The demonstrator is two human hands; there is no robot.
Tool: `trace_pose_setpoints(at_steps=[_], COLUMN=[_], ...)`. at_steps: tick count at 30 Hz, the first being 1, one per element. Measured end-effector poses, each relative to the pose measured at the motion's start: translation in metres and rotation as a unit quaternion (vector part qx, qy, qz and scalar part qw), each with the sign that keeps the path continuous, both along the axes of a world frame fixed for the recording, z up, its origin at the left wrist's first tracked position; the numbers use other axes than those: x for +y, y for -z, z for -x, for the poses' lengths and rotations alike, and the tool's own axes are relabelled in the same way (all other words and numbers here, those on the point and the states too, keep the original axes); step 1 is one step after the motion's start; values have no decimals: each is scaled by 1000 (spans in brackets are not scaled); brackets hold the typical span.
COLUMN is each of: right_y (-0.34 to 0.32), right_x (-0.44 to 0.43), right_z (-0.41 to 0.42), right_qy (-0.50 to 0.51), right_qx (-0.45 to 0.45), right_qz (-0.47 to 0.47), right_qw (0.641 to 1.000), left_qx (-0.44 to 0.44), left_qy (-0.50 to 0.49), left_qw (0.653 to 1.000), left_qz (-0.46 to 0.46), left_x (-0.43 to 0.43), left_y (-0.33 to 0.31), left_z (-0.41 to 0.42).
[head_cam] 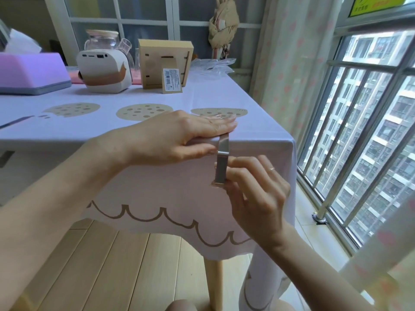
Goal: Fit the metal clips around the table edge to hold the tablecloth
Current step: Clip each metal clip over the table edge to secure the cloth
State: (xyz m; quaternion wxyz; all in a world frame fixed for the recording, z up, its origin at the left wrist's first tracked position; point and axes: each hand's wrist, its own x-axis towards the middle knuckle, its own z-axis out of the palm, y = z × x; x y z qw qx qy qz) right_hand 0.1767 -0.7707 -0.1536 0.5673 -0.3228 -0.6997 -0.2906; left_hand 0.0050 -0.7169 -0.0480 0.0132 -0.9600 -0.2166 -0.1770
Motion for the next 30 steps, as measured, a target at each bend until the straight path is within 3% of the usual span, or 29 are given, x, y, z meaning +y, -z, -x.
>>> trace_pose_setpoints(at_steps=[5,9,14,20,30], right_y=[-5,-16,-32,-35,-32], right_x=[-9,-13,-12,-10,-1], right_z=[4,2,-8,-12,-9], right_qy=[55,36,38,37,60], right_qx=[39,71,62,84,93], right_qz=[-7,15,108,142,84], right_qw=[998,997,991,986,990], left_qx=[17,16,36,17,-45], left_qy=[-28,-37,-51,-107,-138], left_qw=[999,998,997,994,989], left_qz=[27,56,35,5,2], left_x=[-2,-7,-10,-18,-27], left_y=[-3,-6,-5,-1,10], left_z=[1,1,1,-1,-3])
